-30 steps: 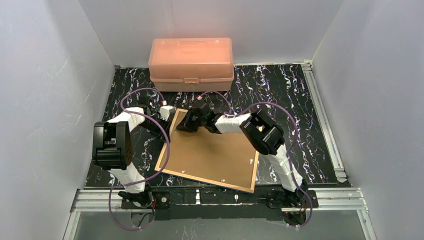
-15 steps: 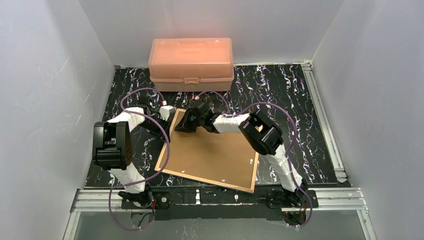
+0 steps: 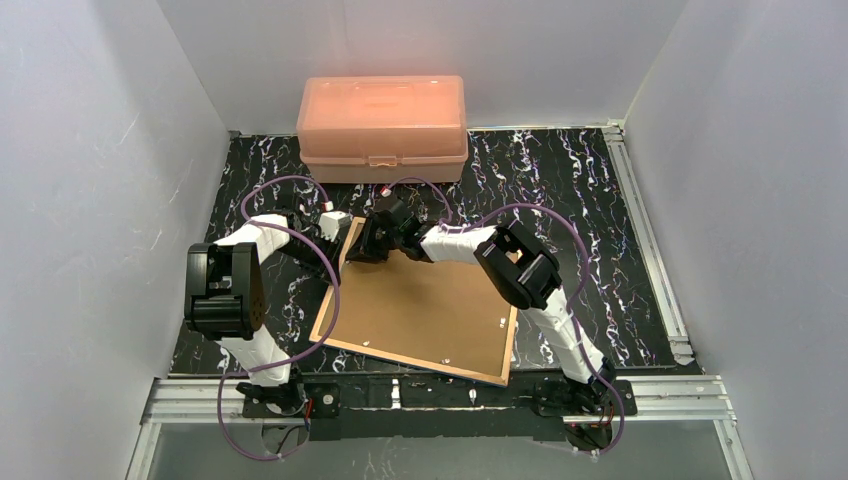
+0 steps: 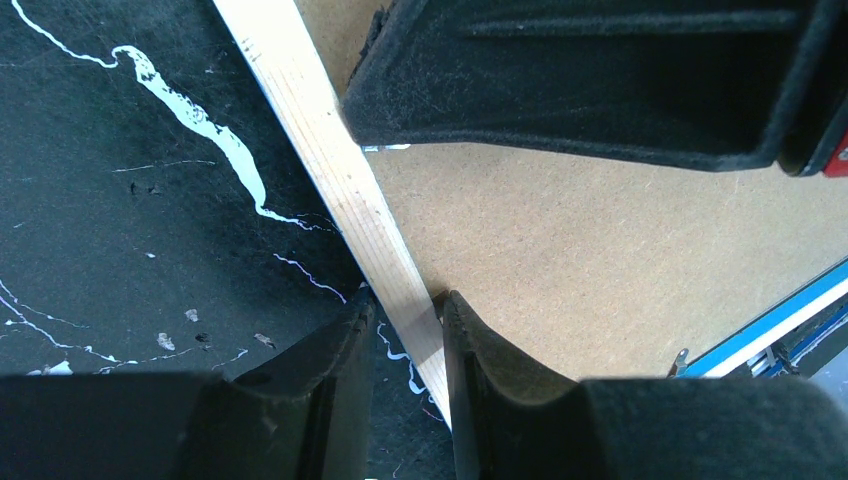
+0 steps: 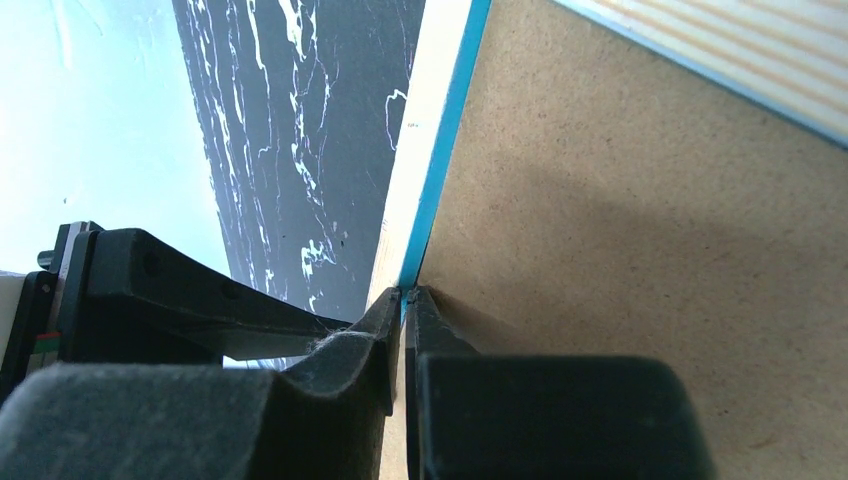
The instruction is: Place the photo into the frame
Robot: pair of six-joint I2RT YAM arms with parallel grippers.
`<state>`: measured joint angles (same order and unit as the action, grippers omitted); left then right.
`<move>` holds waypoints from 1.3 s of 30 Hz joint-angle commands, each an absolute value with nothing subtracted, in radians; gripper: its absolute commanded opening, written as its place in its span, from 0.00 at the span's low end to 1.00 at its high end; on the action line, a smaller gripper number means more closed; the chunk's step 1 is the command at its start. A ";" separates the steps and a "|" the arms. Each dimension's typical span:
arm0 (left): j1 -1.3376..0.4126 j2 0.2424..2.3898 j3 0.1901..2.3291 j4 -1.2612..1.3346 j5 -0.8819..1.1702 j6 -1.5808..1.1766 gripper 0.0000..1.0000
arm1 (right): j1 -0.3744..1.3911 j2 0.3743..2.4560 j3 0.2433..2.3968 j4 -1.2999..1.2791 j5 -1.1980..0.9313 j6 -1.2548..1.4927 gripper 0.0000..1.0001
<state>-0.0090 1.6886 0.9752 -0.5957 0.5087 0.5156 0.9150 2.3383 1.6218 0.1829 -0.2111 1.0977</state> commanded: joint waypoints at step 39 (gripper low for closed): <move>0.141 1.752 1.102 -0.732 0.446 0.689 0.21 | 0.359 1.267 0.756 -0.379 -0.033 0.741 0.91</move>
<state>0.1265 1.7432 1.1339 -0.8043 0.5358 0.6102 0.4137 1.3056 0.8284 -0.3653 -0.0090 0.7162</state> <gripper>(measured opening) 0.224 0.816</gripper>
